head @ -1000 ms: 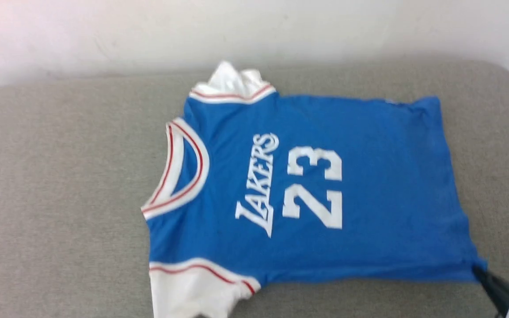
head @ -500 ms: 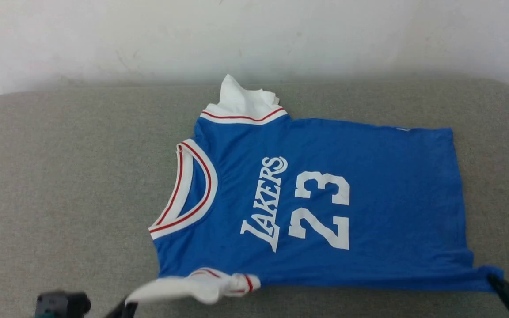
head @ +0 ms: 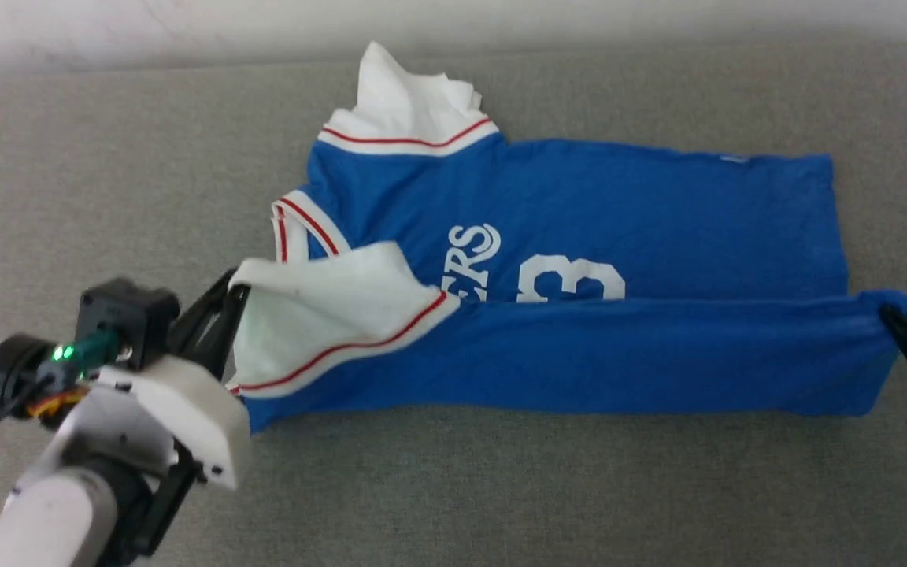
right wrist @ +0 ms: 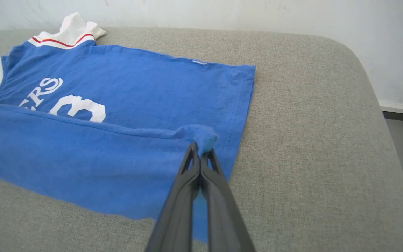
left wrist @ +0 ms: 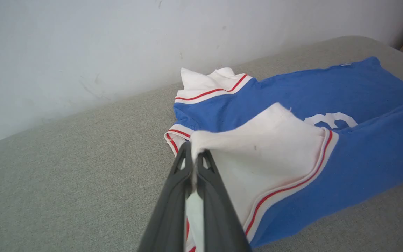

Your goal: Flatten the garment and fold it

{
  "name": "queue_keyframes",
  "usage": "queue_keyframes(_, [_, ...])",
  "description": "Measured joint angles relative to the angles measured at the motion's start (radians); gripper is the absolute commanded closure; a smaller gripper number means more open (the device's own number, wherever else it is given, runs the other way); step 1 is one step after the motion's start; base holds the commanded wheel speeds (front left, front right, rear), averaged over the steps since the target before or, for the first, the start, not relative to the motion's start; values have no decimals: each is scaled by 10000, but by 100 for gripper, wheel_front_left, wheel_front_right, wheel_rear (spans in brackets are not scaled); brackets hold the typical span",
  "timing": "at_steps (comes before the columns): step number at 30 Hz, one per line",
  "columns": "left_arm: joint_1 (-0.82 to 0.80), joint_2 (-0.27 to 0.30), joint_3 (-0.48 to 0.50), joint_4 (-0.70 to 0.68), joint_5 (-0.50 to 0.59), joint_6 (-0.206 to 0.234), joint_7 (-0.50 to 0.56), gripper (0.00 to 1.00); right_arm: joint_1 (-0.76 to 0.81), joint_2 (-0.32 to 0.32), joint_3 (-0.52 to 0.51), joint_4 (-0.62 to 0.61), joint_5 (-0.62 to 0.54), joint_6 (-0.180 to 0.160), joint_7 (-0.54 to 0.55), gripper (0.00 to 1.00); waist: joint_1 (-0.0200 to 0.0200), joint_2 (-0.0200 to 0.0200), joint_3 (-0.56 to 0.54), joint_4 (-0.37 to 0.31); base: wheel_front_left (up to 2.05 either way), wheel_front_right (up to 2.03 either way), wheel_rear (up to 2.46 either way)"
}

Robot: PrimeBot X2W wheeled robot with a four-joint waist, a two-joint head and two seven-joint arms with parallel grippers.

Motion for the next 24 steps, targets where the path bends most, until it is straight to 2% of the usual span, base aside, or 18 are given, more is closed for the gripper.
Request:
queue_keyframes(9, [-1865, -767, -677, 2545, 138, -746, -180, 100, -1763, -249, 1187, 1582, -84, 0, -109, 100, 0, 0, 1292, -264, 0, 0, 0])
queue_keyframes(15, [-2575, -1557, -1068, 4149, 293, -974, -1018, 100, -2286, -247, 1827, 2732, 42, 0, -414, 100, -1, 0, 1857, -372, 0, 0, 0])
queue_keyframes(20, [-2865, -1812, -1151, 4855, 397, -1035, -1409, 100, -2611, -267, 2063, 3181, 332, 12, -842, 100, -4, 0, 2101, -392, 0, 0, 0])
queue_keyframes(21, [-2923, -1831, -1133, 4966, 418, -1032, -1501, 100, -2667, -270, 2115, 3256, 351, 13, -918, 93, -4, 0, 2124, -396, 0, 0, 0])
queue_keyframes(22, [-2974, -1843, -1126, 5064, 464, -1007, -1584, 100, -2732, -265, 2153, 3327, 418, 13, -988, 57, -3, 0, 2130, -406, 0, 0, 0])
queue_keyframes(23, [-2998, -1854, -1110, 5143, 508, -953, -1672, 100, -2780, -265, 2197, 3382, 476, 13, -1093, 0, -4, 0, 2121, -414, 0, 0, 0])
queue_keyframes(24, [-2999, -1896, -1083, 5244, 516, -915, -1749, 80, -2808, -265, 2265, 3448, 499, 13, -1191, 0, -4, 0, 2097, -420, 0, 0, 0])
